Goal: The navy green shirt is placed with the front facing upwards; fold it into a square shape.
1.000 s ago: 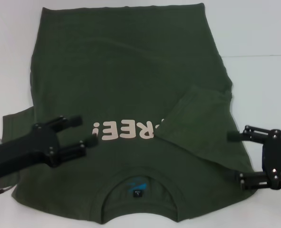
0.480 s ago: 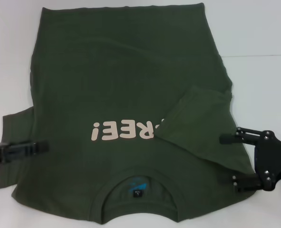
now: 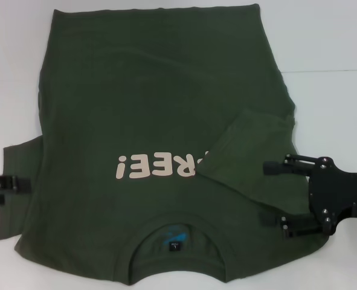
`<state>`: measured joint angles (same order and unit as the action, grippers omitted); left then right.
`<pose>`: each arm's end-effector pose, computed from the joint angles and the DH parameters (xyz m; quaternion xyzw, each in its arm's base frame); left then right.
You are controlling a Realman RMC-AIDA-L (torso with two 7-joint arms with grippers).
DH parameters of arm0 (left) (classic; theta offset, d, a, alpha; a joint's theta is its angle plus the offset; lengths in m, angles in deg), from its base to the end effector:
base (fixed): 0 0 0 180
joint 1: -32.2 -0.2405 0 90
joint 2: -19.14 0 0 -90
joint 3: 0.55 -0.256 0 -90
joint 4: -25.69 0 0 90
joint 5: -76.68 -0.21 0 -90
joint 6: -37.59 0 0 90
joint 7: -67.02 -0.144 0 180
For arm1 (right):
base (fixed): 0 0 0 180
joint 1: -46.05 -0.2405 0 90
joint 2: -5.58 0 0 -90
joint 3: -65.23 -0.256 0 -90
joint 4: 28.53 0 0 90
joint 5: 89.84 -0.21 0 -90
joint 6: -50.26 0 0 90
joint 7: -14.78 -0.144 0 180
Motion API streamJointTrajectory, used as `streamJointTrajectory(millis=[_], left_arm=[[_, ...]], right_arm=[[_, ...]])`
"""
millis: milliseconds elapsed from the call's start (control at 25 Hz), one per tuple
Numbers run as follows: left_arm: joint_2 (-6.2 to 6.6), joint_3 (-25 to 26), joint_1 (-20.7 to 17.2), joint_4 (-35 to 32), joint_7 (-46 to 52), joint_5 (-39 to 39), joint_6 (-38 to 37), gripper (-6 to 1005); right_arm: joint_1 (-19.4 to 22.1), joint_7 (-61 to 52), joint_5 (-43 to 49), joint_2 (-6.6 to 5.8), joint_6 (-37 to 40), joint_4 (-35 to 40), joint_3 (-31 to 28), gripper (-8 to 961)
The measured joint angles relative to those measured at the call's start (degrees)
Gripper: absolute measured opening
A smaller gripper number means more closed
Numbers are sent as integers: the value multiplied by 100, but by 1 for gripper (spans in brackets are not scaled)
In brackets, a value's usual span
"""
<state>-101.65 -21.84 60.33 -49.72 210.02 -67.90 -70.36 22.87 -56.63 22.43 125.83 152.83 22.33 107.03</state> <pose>-0.2925 0.2947 0.1138 -0.7386 -0.6404 -0.1159 0.1758 0.2560 0.2912 0.0266 -0.9593 0.0838 0.2482 0.1057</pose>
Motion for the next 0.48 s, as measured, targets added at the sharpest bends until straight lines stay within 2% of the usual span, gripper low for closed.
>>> streamJointTrajectory(millis=[240, 480], left_arm=[[101, -184, 257, 453, 437, -872, 273, 808], [143, -252, 367, 809, 596, -1271, 659, 822]], right_arm=[[-116, -38, -9, -13, 27, -89, 31, 946], [-175, -29, -34, -13, 30, -215, 43, 947]])
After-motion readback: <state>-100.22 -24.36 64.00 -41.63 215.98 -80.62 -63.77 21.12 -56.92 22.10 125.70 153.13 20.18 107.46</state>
